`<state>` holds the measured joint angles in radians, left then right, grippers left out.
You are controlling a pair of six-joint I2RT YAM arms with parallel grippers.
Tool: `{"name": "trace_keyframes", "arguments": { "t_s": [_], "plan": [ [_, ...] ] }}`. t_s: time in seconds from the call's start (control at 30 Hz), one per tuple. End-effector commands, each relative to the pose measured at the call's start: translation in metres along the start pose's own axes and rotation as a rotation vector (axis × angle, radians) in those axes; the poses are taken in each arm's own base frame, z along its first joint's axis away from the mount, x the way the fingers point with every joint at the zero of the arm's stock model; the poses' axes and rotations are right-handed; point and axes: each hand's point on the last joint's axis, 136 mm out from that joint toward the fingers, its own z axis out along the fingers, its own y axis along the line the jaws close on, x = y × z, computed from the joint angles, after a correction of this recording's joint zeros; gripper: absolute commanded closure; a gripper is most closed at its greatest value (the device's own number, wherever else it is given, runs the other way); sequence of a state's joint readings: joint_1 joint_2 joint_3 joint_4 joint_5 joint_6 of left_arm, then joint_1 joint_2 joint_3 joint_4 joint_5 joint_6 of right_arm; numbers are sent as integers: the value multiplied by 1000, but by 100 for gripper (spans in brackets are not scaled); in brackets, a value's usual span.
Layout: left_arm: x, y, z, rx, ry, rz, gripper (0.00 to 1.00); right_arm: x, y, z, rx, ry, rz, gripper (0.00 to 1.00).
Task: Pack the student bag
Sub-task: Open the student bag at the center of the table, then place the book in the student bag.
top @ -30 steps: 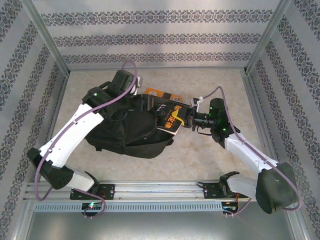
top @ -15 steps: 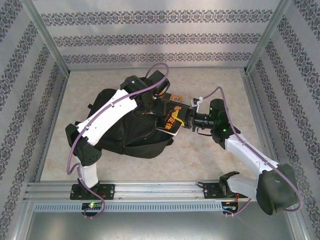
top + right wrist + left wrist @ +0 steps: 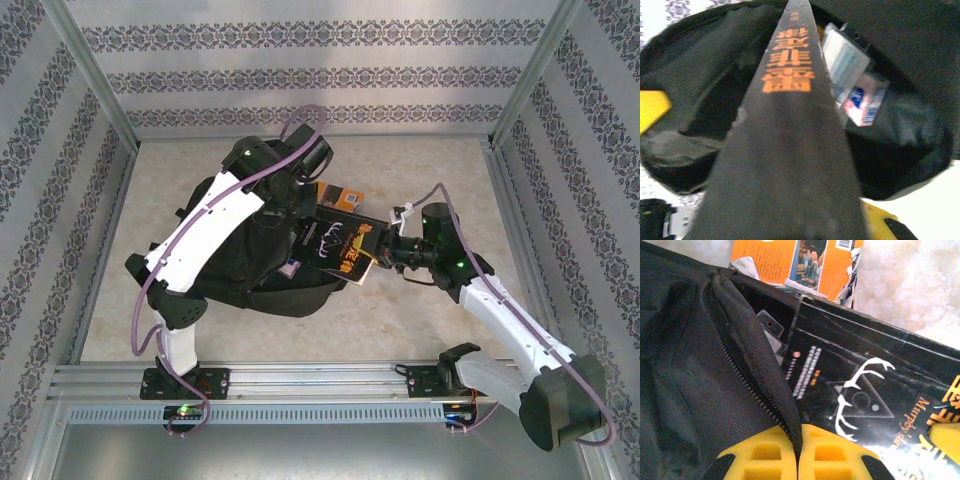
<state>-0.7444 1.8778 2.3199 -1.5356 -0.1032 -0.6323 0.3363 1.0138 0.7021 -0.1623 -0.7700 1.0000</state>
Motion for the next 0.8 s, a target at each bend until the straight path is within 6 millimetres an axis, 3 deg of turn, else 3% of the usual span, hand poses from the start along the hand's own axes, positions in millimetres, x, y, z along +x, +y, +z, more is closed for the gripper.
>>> {"name": "trace_keyframes", "arguments": {
  "t_s": [0.0, 0.1, 0.27, 0.4, 0.6, 0.77],
  "plan": [
    [3, 22, -45, -11, -80, 42, 100, -1, 5, -8, 34, -25, -96, 100],
    [3, 29, -56, -16, -109, 74, 100, 3, 9, -6, 15, 4, -111, 100],
    [2, 37, -72, -8, -152, 106, 100, 10, 34, -2, -87, 79, -145, 100],
    [-4, 30, -79, 65, -181, 139, 100, 18, 51, 8, -138, 138, -163, 100],
    [-12, 12, -85, 169, -205, 132, 100, 15, 60, 35, -183, 178, -136, 100],
    [-19, 10, -87, 171, -232, 122, 100, 15, 71, 62, -194, 221, -123, 100]
  ]
}}
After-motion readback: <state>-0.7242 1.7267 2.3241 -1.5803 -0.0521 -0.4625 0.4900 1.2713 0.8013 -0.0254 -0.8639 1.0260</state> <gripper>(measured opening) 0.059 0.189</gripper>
